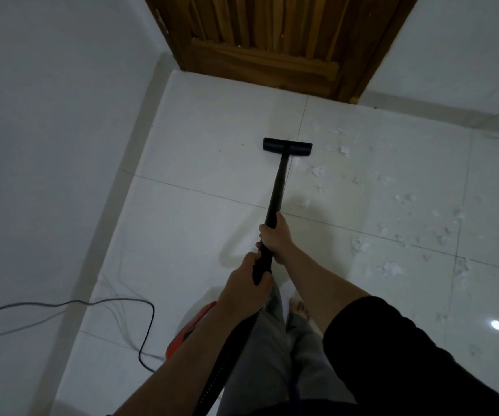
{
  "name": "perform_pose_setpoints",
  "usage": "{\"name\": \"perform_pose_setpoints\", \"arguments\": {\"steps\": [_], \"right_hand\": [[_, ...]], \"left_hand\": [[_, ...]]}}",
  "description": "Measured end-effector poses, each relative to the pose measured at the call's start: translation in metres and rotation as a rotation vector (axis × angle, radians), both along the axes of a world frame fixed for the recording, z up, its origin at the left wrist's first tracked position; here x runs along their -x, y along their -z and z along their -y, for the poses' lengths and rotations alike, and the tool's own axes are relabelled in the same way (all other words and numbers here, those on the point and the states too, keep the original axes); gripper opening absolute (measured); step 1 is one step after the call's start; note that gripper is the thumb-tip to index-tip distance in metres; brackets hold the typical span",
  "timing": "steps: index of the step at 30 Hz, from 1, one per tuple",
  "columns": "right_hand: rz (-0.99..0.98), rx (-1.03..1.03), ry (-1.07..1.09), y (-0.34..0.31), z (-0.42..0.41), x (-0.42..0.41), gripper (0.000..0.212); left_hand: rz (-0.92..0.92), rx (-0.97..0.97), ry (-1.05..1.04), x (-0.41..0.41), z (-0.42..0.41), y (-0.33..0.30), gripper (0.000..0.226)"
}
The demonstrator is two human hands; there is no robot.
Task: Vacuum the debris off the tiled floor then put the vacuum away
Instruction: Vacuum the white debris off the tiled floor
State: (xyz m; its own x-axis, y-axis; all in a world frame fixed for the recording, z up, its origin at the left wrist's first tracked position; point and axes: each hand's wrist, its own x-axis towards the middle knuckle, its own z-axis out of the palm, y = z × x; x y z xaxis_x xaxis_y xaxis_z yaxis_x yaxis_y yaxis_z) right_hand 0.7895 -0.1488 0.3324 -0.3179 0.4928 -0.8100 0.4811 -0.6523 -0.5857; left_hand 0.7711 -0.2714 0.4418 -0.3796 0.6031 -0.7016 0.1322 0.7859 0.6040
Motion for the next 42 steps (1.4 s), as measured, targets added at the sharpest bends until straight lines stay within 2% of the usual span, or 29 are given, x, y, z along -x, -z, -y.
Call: {"name": "perform_pose_setpoints", "arguments": {"steps": [9, 17, 21, 26, 35, 42], "right_hand": [[0.016, 0.001, 0.02, 0.002, -0.061, 0.052, 0.045], [0.021, -0.024, 0.026, 0.004, -0.125, 0.076, 0.049], [0.005, -0.006, 0.051, 0.002, -0.165, 0.083, 0.045], [-0.011, 0.003, 0.059, 0.0, -0.209, 0.09, 0.026], [-0.014, 0.006, 0.032, 0.0, -0.25, 0.097, 0.022], [-0.011, -0.003, 0.037, -0.001, -0.248, 0.108, 0.026]], "left_hand": [[0.025, -0.024, 0.012, 0.055, -0.062, 0.004, 0.025], [0.038, -0.022, 0.006, 0.081, -0.128, 0.004, 0.028], [0.024, -0.039, 0.025, 0.09, -0.166, 0.003, 0.027], [0.0, -0.033, 0.026, 0.096, -0.21, 0.005, 0.029], [-0.003, -0.024, 0.032, 0.101, -0.251, 0.003, 0.032], [-0.024, -0.012, 0.021, 0.112, -0.249, 0.001, 0.031]]}}
